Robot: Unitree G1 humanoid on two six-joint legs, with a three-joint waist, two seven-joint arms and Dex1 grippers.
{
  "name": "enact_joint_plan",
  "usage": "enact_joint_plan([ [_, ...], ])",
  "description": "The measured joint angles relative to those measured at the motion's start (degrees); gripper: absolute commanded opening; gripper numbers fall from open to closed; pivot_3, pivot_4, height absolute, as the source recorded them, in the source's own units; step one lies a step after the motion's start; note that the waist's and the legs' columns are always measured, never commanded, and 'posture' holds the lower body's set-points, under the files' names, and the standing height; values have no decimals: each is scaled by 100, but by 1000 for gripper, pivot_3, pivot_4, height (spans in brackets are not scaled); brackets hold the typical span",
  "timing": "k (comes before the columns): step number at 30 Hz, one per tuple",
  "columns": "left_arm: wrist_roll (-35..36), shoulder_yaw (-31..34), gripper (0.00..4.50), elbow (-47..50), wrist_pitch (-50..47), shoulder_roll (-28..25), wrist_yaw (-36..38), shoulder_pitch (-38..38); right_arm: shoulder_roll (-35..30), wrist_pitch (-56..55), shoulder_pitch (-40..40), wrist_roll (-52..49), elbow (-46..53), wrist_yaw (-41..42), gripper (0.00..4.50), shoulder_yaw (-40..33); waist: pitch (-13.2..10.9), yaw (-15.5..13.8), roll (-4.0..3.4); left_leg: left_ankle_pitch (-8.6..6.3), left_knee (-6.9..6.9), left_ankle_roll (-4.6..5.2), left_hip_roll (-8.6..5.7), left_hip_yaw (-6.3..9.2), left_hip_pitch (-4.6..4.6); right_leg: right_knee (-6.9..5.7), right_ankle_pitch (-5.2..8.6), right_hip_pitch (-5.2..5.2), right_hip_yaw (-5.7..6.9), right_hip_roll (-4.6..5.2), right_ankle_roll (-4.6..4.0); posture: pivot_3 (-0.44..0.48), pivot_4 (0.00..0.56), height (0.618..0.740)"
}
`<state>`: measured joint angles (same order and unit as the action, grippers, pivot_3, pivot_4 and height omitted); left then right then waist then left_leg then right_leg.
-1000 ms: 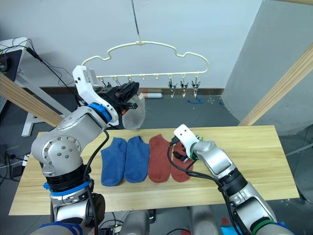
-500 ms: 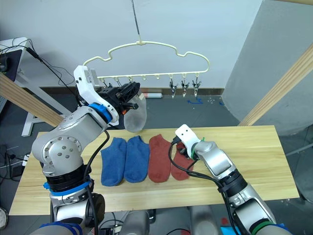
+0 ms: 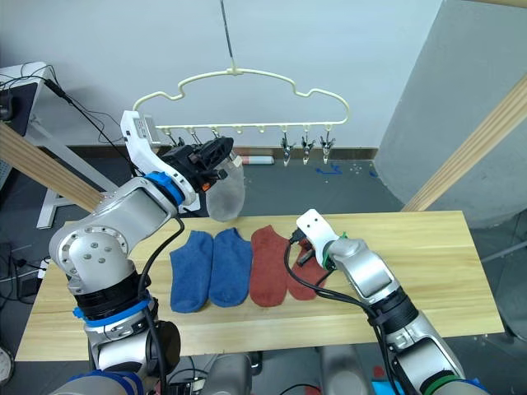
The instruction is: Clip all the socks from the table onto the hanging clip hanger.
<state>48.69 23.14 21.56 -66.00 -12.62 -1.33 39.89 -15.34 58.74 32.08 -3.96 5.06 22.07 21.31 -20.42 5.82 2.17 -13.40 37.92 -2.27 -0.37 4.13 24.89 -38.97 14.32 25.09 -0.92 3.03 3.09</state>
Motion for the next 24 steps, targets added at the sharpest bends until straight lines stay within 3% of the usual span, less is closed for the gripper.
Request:
enact_joint_plan([
  [8, 189, 26, 208, -192, -78, -149, -71, 92, 769, 932, 898, -314, 1114, -262, 51, -831, 0, 33, -1, 0, -7, -1, 2, 3, 0, 0, 0, 7, 0, -1, -1, -191, 364, 740],
  [24, 159, -144, 208, -192, 161, -119, -198, 76, 1492, 948, 1432, -491, 777, -460, 51, -775, 0, 38, -1, 0, -10, -1, 3, 9, 3, 0, -1, 17, -4, 4, -2, -159, 345, 740],
])
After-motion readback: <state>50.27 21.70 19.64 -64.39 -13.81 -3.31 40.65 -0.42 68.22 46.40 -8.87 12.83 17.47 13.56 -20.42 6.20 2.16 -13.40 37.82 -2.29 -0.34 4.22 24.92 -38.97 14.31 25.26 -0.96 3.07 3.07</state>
